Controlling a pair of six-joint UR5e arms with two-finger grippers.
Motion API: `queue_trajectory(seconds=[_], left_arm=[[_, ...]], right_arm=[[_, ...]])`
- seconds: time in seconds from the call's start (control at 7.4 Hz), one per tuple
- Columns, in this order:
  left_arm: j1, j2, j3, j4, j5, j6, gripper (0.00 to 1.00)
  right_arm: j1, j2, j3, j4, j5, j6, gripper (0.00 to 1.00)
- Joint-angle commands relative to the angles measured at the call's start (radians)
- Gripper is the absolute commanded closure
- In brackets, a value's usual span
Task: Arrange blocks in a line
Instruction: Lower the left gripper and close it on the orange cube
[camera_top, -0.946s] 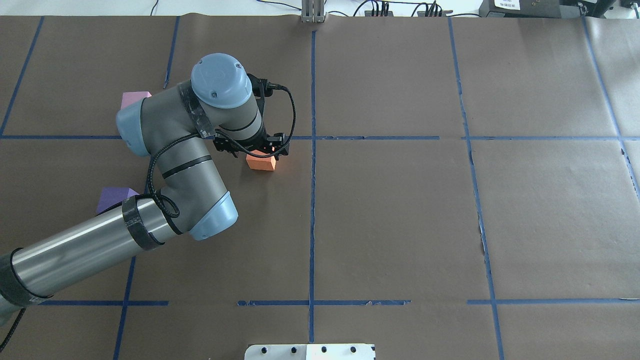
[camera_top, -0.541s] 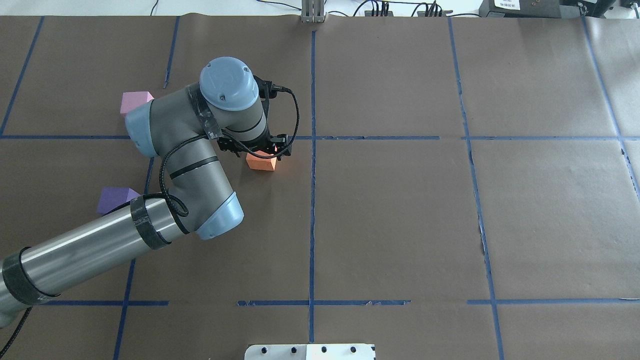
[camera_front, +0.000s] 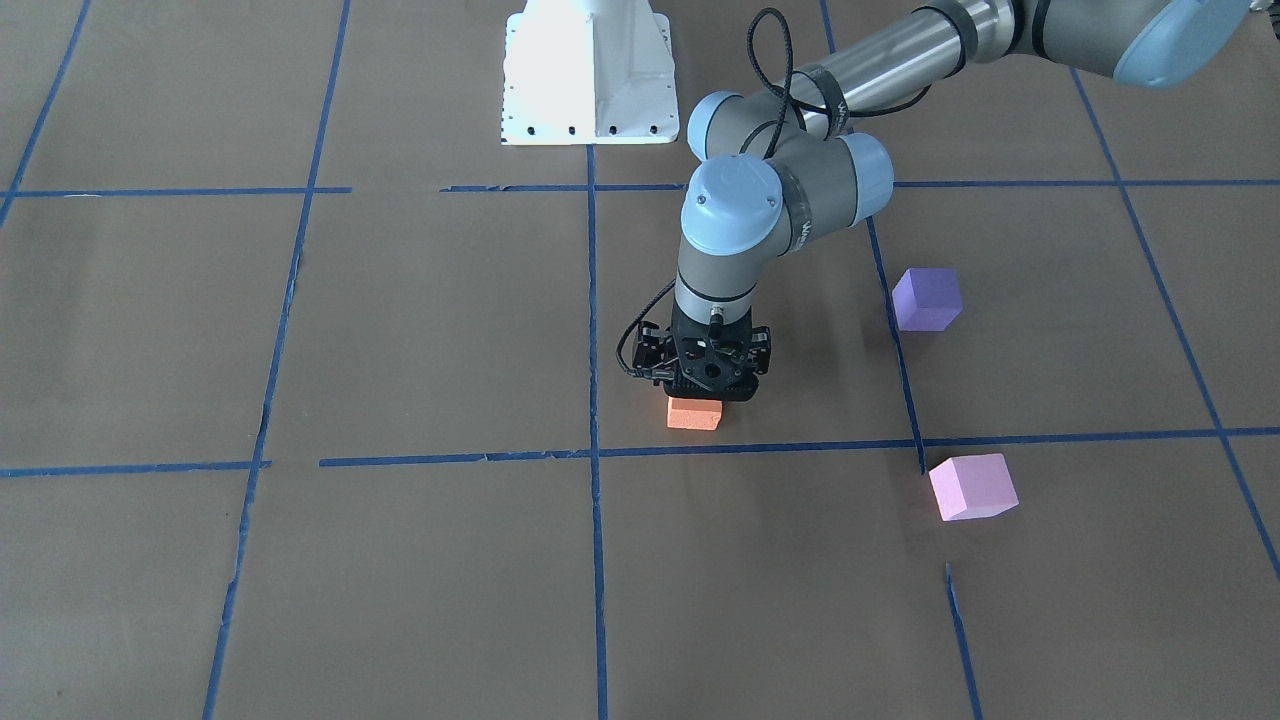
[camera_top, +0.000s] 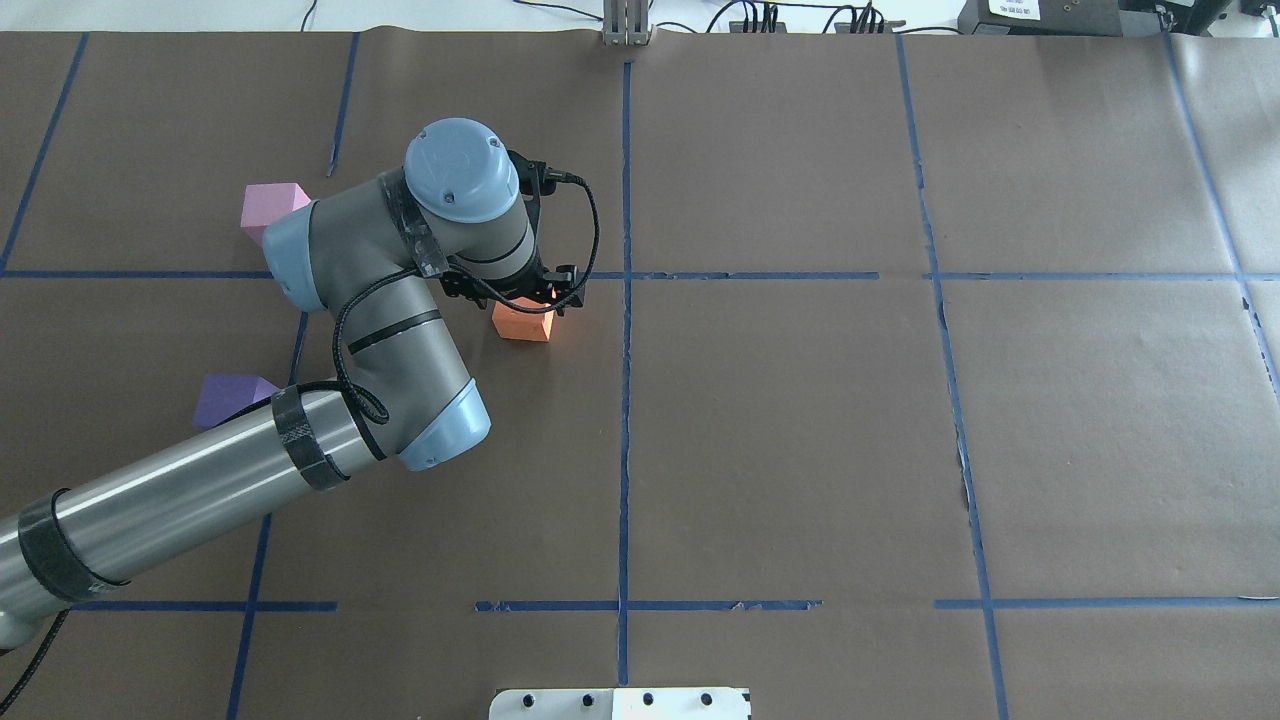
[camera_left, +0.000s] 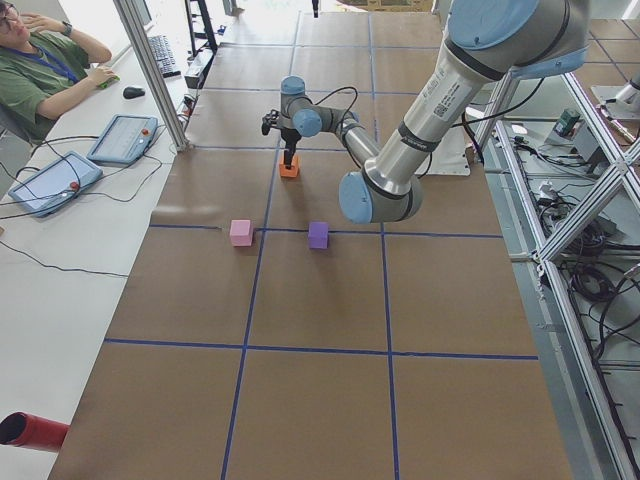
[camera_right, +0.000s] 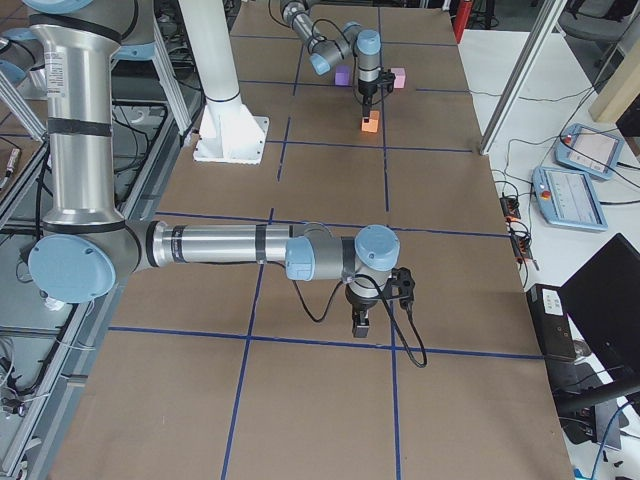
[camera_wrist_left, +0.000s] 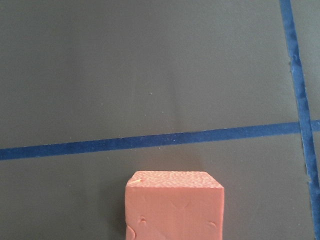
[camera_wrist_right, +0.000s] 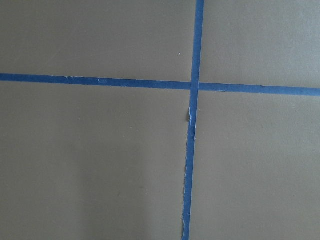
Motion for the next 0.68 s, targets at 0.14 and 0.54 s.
queue_trajectory(seconds=[0.14,0.54], left_arm=[[-0.002,0.000,0.026,-0.027,0.002,0.001,0.01],[-0.002,0.000,0.034,-0.038,0.002,0.001,0.35]], right_arm=[[0.000,-0.001,0.000,0.000,-0.001,0.000,0.00],[0.000,-0.001,0.000,0.000,-0.001,0.000,0.00]])
